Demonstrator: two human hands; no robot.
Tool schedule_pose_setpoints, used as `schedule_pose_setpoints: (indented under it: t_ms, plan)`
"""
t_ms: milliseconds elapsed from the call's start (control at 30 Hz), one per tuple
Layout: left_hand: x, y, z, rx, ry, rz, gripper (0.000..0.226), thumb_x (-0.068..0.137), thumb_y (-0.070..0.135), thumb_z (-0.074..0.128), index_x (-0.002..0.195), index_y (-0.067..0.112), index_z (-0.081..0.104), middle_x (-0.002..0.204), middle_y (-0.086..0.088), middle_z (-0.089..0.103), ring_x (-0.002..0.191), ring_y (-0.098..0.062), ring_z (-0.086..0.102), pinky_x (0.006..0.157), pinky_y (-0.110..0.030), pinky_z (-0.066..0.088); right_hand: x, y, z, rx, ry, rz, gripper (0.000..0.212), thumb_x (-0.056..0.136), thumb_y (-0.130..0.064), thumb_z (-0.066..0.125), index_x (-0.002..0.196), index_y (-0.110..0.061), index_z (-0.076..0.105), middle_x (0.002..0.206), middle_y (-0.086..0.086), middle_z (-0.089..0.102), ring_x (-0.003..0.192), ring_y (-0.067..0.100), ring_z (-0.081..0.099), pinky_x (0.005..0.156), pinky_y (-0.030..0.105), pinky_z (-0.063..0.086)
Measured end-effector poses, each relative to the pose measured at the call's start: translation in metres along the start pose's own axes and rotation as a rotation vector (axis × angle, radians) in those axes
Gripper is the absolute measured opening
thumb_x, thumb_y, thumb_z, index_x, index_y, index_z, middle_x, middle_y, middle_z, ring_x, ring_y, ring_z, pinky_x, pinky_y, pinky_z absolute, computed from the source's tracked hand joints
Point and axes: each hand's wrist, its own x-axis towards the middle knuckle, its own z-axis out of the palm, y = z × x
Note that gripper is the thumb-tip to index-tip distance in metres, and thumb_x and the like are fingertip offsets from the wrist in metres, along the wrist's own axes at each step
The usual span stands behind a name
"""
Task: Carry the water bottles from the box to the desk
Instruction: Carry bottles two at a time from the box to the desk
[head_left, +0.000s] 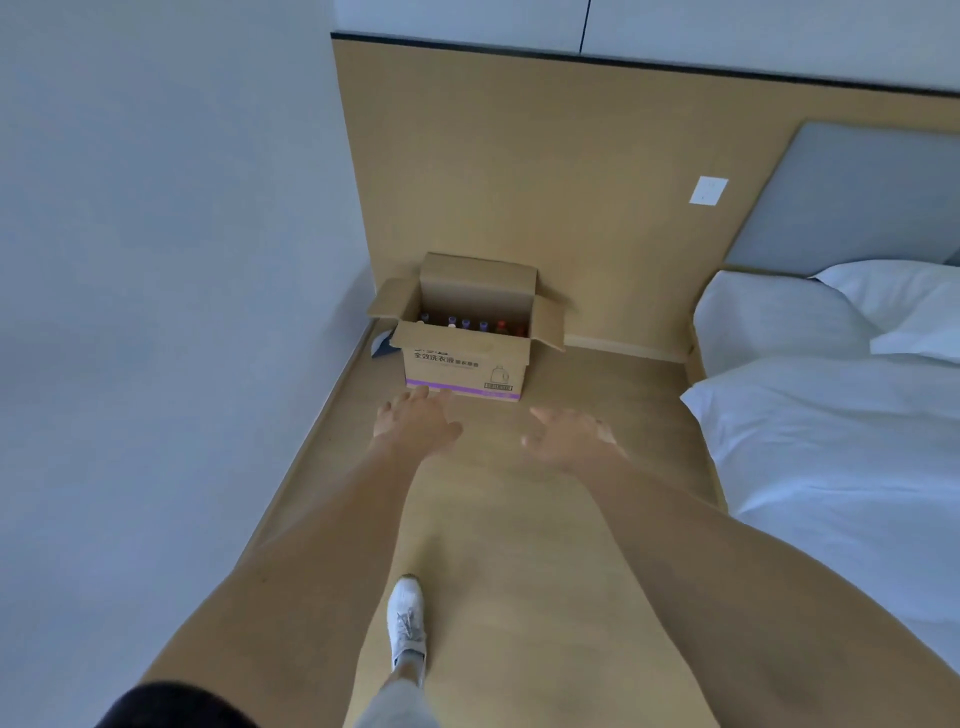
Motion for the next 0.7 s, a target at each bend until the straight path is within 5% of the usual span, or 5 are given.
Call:
schedule_pose_setpoints:
  t_ms: [533, 700]
  plan:
    - [0.314, -0.093, -0.105, -0.02, -0.015, 0.103, 0.052, 0.094, 0.042, 0.047, 0.142, 0.023, 0.046, 0.138, -0.004, 0.05, 0.125, -0.029, 0.05, 0.098, -0.043, 0.041, 0.258, -0.077, -0.133, 0.065, 0.028, 0.171, 0.053, 0.098, -0.048, 0.042, 0.148, -0.03, 0.039, 0.146, 0.01, 0.048, 0.132, 0.034, 0.046, 0.105, 0.045, 0.038]
    - [0.38, -0.095, -0.115, -0.033, 0.003, 0.13, 0.059, 0.092, 0.042, 0.047, 0.15, 0.03, 0.039, 0.148, 0.0, 0.046, 0.133, -0.027, 0.046, 0.106, -0.045, 0.037, 0.33, -0.081, -0.146, 0.064, -0.005, 0.178, 0.05, 0.096, -0.047, 0.039, 0.143, -0.028, 0.04, 0.14, 0.012, 0.052, 0.128, 0.035, 0.048, 0.102, 0.046, 0.039]
